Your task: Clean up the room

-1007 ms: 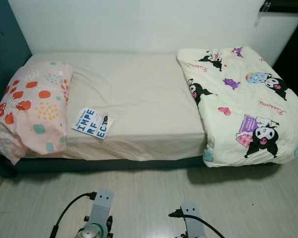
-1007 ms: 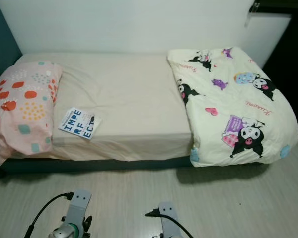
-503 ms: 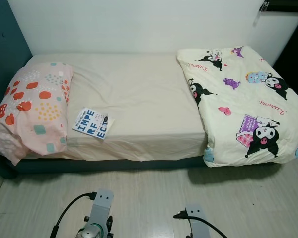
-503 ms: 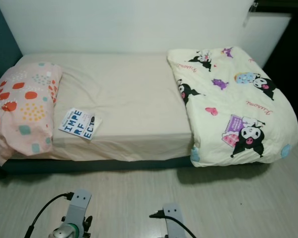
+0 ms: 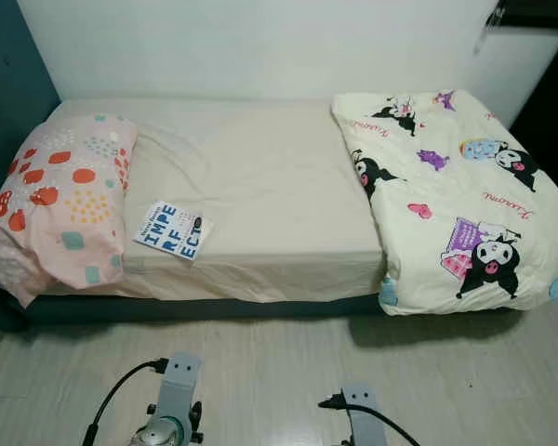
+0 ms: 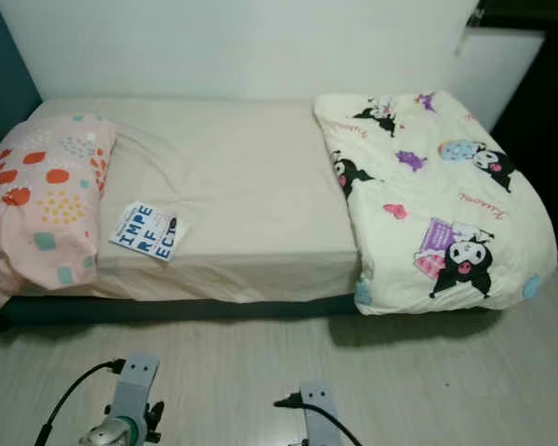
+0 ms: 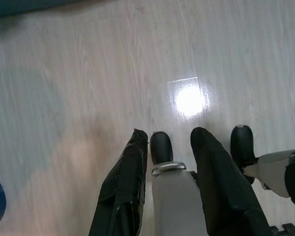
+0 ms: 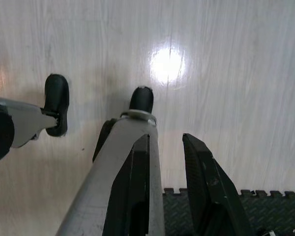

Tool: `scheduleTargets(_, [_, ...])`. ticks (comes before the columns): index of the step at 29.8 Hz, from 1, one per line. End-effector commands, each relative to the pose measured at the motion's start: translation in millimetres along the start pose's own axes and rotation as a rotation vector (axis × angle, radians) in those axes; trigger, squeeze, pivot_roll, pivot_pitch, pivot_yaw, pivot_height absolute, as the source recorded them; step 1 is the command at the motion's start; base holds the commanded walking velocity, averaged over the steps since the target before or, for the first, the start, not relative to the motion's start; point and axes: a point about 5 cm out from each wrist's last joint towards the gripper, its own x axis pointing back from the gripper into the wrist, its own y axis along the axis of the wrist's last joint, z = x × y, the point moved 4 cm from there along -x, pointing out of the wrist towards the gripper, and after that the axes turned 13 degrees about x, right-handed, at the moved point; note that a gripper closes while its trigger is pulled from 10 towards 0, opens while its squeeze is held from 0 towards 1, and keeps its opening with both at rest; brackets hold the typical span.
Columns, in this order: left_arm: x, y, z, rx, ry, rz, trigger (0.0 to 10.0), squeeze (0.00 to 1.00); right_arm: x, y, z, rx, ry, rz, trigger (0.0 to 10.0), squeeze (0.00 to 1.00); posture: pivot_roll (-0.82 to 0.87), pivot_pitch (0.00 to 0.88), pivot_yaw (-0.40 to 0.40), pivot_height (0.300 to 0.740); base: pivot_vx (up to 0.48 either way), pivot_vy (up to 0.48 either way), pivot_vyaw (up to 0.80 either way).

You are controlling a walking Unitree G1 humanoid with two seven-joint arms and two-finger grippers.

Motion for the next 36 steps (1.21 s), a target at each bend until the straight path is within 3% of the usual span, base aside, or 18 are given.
scheduleTargets(1, [0.7,-4,0.5,0.01,-0.001,0.01,10.0,0.0,0.1,-4,1.6,-0.016,0.003,0.008,10.0,0.0,0.08,0.0,0.043,0.74,0.0,0.0,0.0])
scheduleTargets(9, [0.6,-1,-4.0,-0.068,0.013,-0.017,10.0,0.0,0.6,-5,-0.1,-0.002,0.006,-0.024,10.0,0.0,0.07,0.0,0.047,0.74,0.0,0.0,0.0])
scheduleTargets(19, [2.4,-10,-2.6,-0.04,0.017,-0.007,10.0,0.0,1.4,-14,1.5,-0.015,-0.005,-0.023,10.0,0.0,0.08,0.0,0.044,0.74,0.0,0.0,0.0])
scheduleTargets(36, [1.7,-5,-9.1,-0.01,-0.033,-0.013,10.0,0.0,0.5,7,5.7,-0.033,0.011,-0.074,10.0,0.0,0.08,0.0,0.047,0.74,0.0,0.0,0.0])
